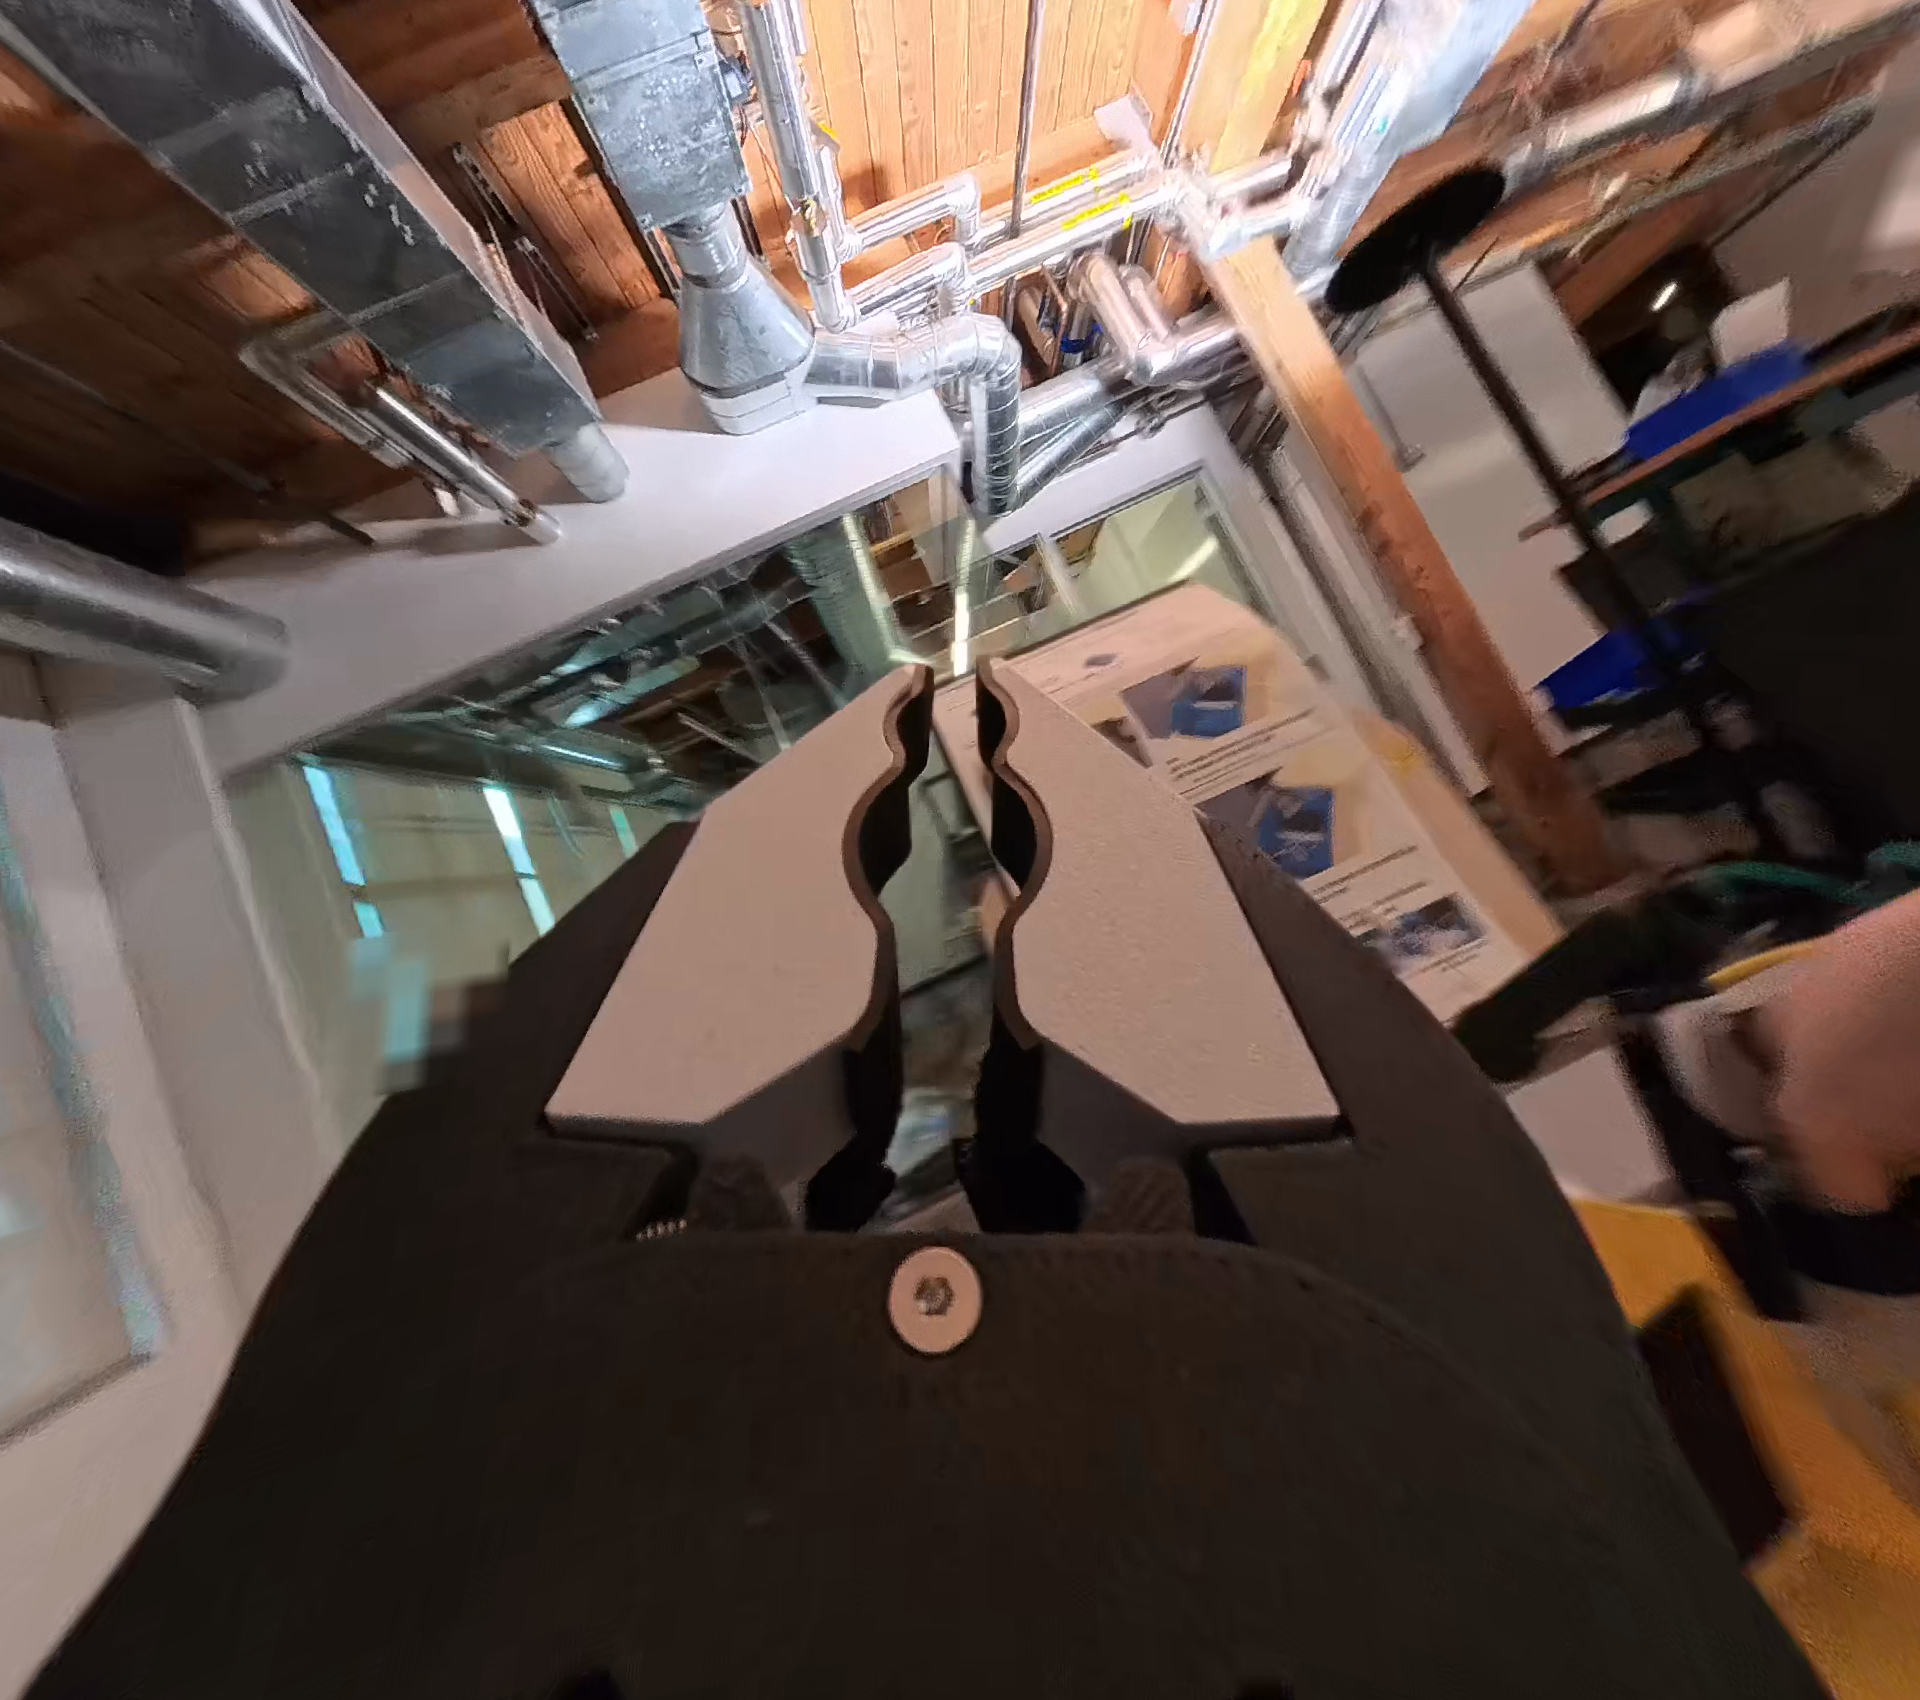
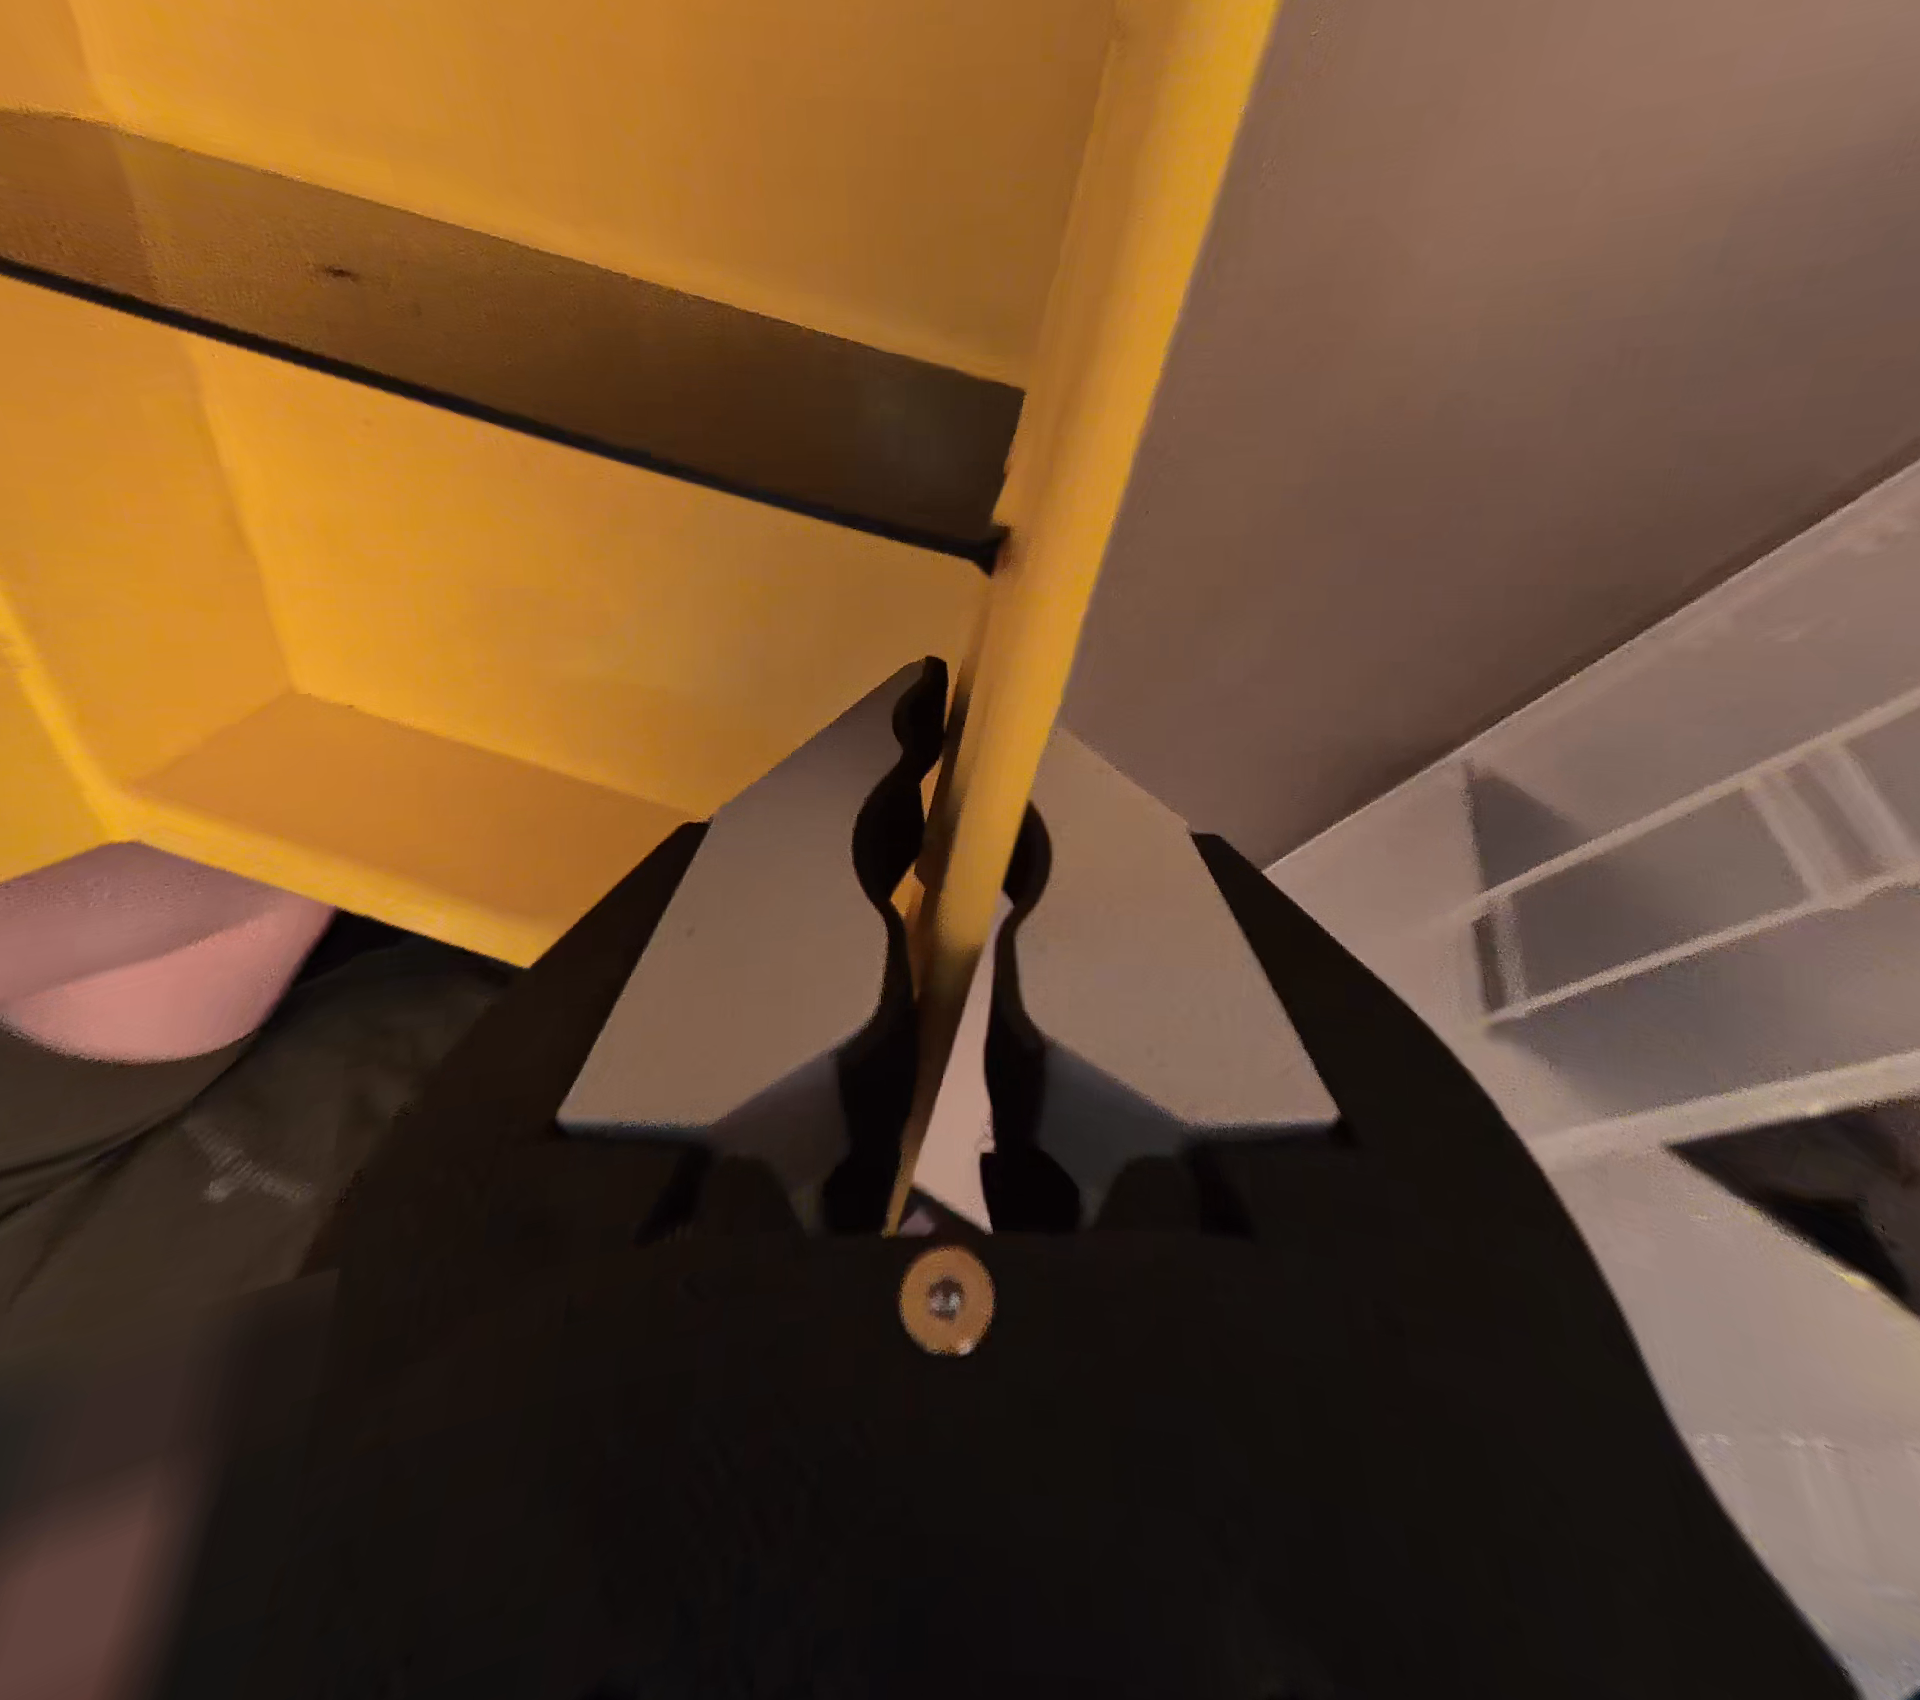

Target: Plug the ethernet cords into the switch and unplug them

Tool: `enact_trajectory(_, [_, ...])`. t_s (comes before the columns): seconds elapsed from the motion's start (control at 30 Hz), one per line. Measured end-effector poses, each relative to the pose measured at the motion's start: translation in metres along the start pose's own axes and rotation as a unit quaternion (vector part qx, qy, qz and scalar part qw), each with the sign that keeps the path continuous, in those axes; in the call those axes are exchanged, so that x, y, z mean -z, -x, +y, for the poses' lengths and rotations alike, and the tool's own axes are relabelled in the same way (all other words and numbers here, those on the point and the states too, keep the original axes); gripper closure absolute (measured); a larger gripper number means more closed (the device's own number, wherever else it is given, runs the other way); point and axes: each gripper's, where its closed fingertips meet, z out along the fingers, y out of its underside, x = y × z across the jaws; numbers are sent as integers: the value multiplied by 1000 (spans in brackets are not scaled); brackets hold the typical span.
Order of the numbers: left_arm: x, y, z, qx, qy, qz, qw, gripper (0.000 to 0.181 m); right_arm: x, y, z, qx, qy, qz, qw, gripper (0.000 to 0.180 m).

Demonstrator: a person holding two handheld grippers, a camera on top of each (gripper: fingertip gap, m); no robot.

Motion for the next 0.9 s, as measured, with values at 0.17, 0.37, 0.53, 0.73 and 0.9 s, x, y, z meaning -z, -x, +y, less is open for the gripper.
enact_trajectory(0.17, [24,28,-41,260,-83,32,961,181,66,32,13,53,1,-14,999,178])
enact_trajectory(0.37, [25,49,-19,414,-39,74,906,169,190,15,65,70,-38,12,997,178])
enact_trajectory(0.53, [-16,-23,69,516,139,174,827,132,274,-60,143,14,-123,18,992,178])
enact_trajectory(0.73, [-33,-208,134,583,289,271,709,100,306,-187,256,-118,-242,22,963,177])
enact_trajectory(0.9, [-15,-331,151,522,385,343,680,90,276,-272,342,-225,-298,12,928,177])
